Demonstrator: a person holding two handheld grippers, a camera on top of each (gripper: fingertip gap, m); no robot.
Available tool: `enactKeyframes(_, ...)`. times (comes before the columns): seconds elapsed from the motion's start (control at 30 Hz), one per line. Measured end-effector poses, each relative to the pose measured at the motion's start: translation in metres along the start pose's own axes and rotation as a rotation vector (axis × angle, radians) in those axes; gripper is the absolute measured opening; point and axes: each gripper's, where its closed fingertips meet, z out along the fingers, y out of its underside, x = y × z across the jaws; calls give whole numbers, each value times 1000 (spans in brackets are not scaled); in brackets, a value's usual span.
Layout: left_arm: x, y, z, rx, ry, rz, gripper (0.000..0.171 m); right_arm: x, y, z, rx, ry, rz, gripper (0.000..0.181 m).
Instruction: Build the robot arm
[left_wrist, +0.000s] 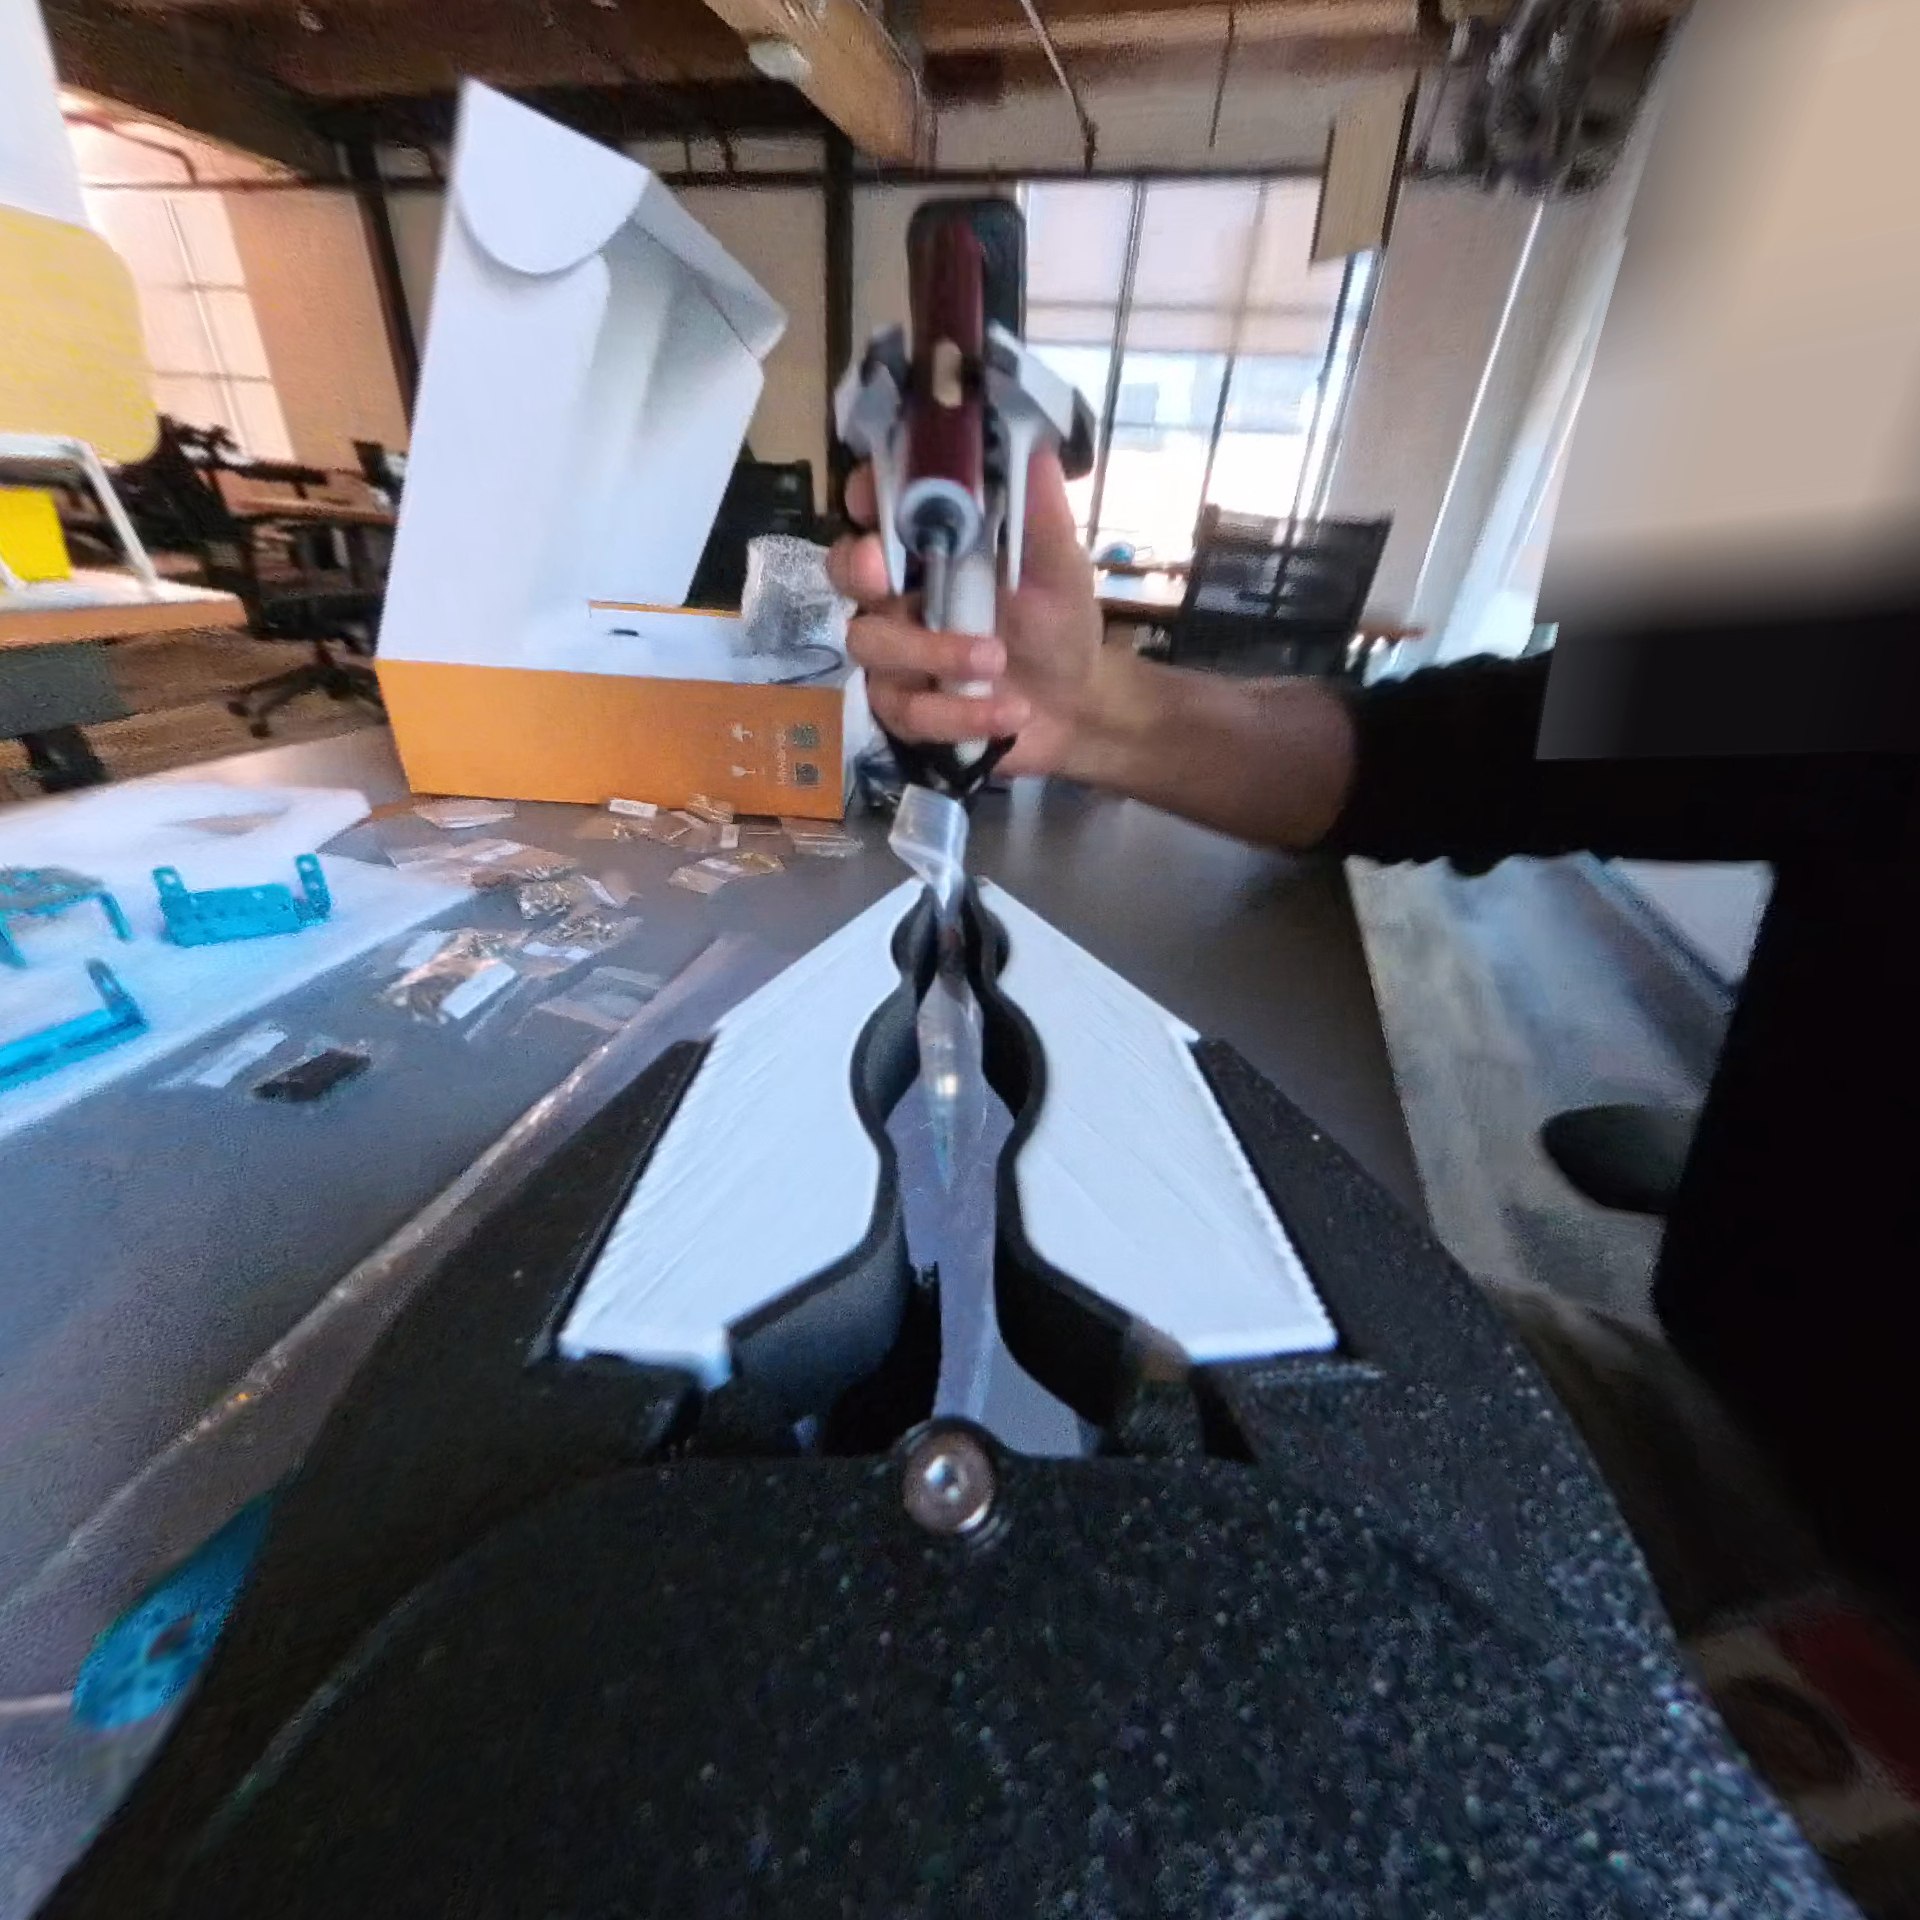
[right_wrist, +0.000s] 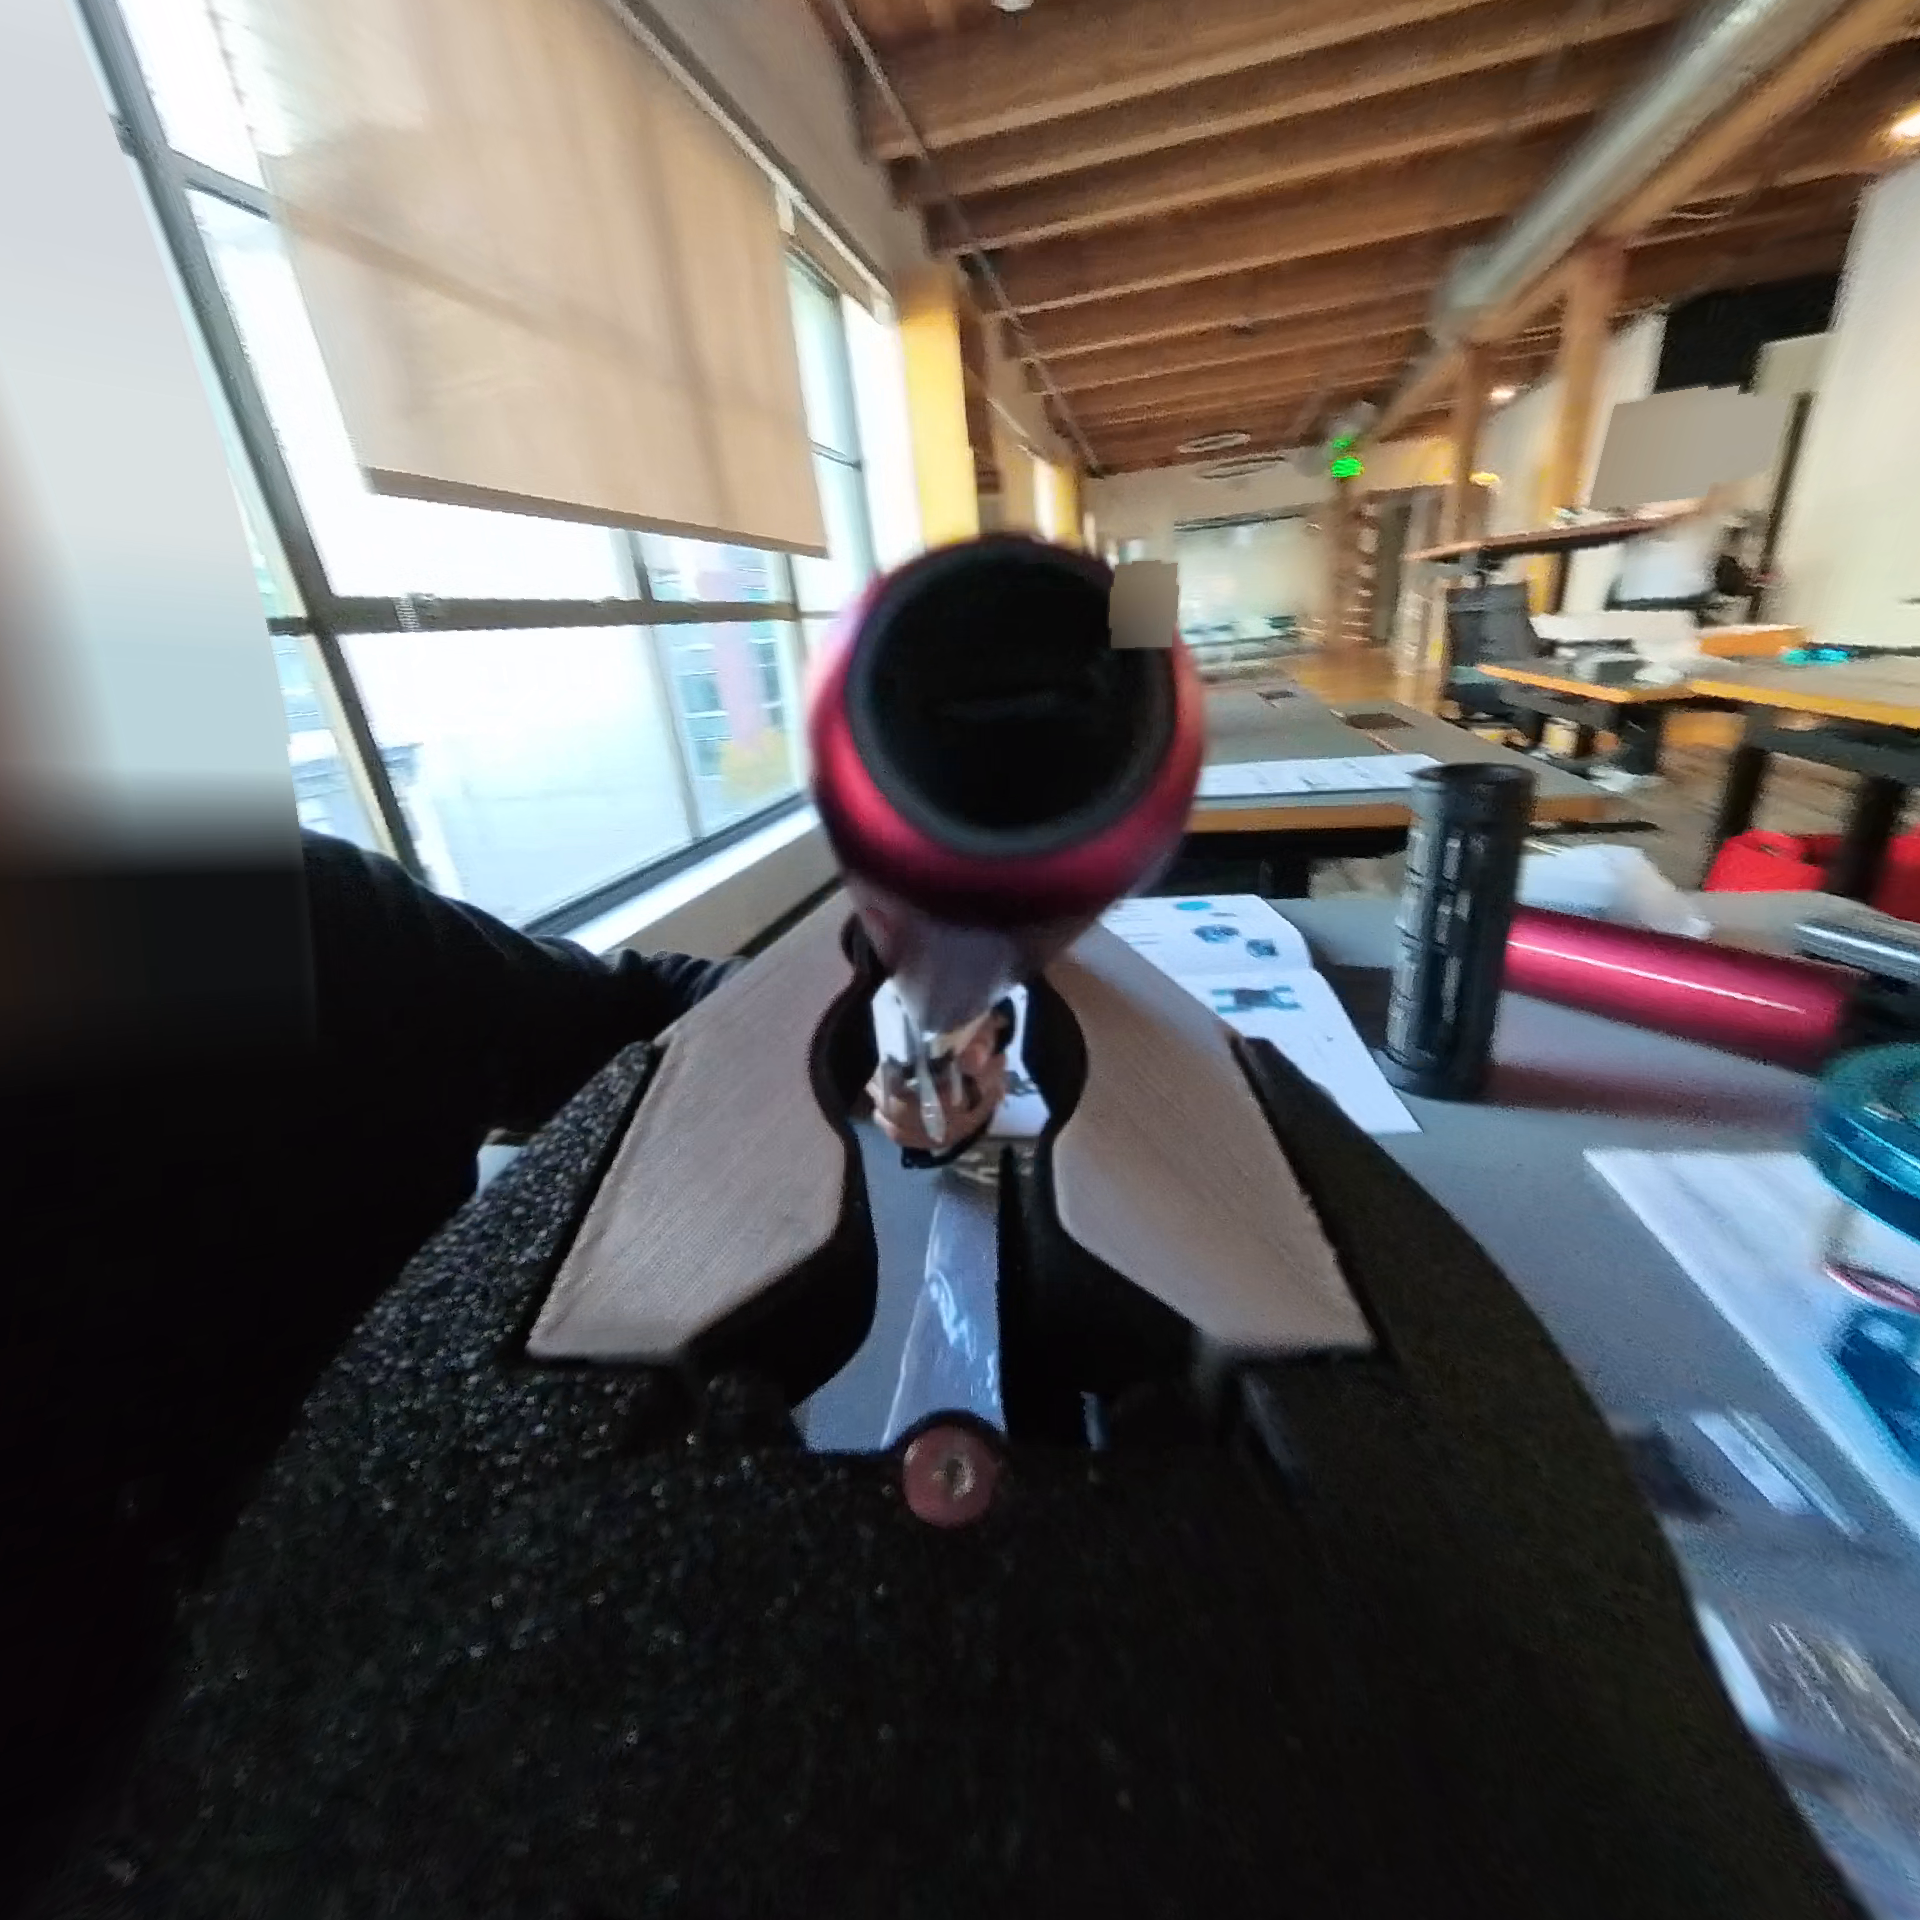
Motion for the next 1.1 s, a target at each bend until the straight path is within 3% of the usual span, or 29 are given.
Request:
enactKeyframes(0.13,-17,-3,-23,44,11,-116,4,11,28,40,38,-99,-17,21)
enactKeyframes(0.3,-27,4,-23,12,41,-235,5,33,57,38,187,-155,257,20)
enactKeyframes(0.5,-35,18,-13,-44,33,-293,6,32,64,36,213,-131,241,21)
enactKeyframes(1.1,-32,15,-18,-22,82,-337,6,45,77,31,207,-66,287,20)
